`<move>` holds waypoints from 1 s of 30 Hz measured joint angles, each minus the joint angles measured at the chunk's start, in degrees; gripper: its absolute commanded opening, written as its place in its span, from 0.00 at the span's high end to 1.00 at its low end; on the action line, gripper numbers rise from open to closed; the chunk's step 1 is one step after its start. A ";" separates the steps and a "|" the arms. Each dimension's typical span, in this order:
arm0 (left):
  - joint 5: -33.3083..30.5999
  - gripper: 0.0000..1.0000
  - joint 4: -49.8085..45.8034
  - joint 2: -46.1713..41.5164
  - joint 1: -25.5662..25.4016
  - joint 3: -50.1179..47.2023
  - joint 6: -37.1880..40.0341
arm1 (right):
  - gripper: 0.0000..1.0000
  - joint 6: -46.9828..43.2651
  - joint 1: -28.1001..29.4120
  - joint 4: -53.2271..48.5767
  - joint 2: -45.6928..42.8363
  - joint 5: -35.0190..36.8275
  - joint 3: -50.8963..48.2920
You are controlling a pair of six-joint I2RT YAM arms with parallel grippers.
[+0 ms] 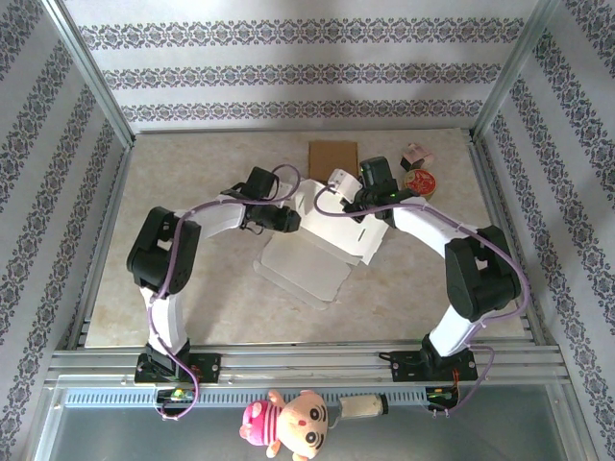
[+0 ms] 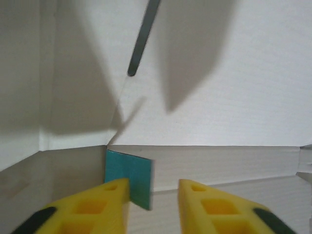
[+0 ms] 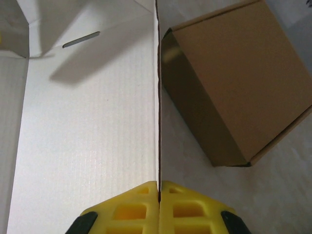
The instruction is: Fold the paper box
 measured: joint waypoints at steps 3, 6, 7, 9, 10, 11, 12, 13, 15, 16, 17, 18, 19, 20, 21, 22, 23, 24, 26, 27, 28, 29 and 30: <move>-1.95 0.60 1.27 -6.32 0.90 -1.18 1.92 | 0.98 -2.54 1.36 0.44 -1.81 1.49 -0.90; -2.03 0.58 2.78 -11.34 3.80 -1.38 5.31 | 0.98 -5.88 2.93 1.22 -3.58 3.41 -1.95; -1.68 0.58 2.84 -12.00 5.05 -1.20 6.64 | 0.98 -7.17 3.54 1.64 -4.15 4.07 -2.36; -0.87 0.57 2.71 -11.89 7.39 -0.50 9.77 | 0.97 -9.66 4.79 2.45 -5.05 5.68 -3.23; -0.33 0.55 2.23 -11.30 8.50 -0.07 11.61 | 0.97 -11.02 5.51 3.04 -5.49 6.60 -3.78; 0.17 0.53 1.55 -10.64 9.29 0.33 13.46 | 0.97 -12.22 6.14 3.50 -5.84 7.37 -4.28; 0.96 0.50 0.48 -9.81 9.86 0.79 15.61 | 0.97 -13.64 6.93 3.98 -6.14 8.39 -4.76; 1.92 0.47 -0.42 -9.01 10.14 1.03 17.66 | 0.97 -14.95 7.69 4.33 -6.32 9.46 -5.09; 3.82 0.43 -1.97 -7.58 10.10 1.03 21.07 | 0.97 -16.96 8.90 4.81 -6.34 11.17 -5.22; 4.96 0.42 -2.75 -6.93 10.05 1.03 22.47 | 0.97 -18.03 9.40 5.01 -6.34 11.96 -5.22; 6.01 0.41 -3.30 -6.32 9.99 1.03 23.41 | 0.97 -18.60 9.66 5.11 -6.34 12.50 -5.22; 6.75 0.41 -3.63 -5.73 9.97 1.03 24.15 | 0.97 -19.34 10.01 5.35 -6.34 12.98 -5.22; 7.45 0.41 -3.76 -5.09 9.99 1.07 24.61 | 0.97 -19.80 10.34 5.51 -6.34 13.40 -5.22; 7.74 0.41 -4.02 -4.37 9.99 1.27 24.85 | 0.97 -20.17 10.40 5.55 -6.34 13.75 -5.22; 7.89 0.42 -4.09 -3.48 9.99 1.57 25.00 | 0.97 -20.68 10.60 5.70 -6.34 13.94 -5.22; 7.91 0.43 -4.17 -2.54 9.99 1.97 25.05 | 0.97 -20.94 10.75 5.84 -6.34 14.21 -5.25; 7.91 0.44 -4.22 -1.68 9.99 2.23 25.14 | 0.97 -21.18 10.78 5.97 -6.34 14.38 -5.25; 7.93 0.45 -4.22 -1.03 9.99 2.32 25.16 | 0.97 -21.31 10.80 6.14 -6.34 14.49 -5.25; 8.33 0.50 -4.28 0.00 9.99 2.45 25.09 | 0.97 -21.55 11.13 6.60 -6.34 14.78 -5.38; 8.74 0.53 -4.52 0.57 9.99 2.71 25.05 | 0.97 -21.70 11.15 6.95 -6.34 14.91 -5.55; 9.25 0.56 -4.61 1.11 9.99 3.06 25.05 | 0.97 -21.92 11.15 7.28 -6.34 14.93 -5.79; 9.84 0.58 -4.74 1.46 9.99 3.34 25.05 | 0.97 -22.01 11.15 7.52 -6.34 14.99 -6.01; 10.64 0.61 -4.90 1.70 9.99 3.61 25.05 | 0.97 -22.14 11.30 7.72 -6.34 15.19 -6.21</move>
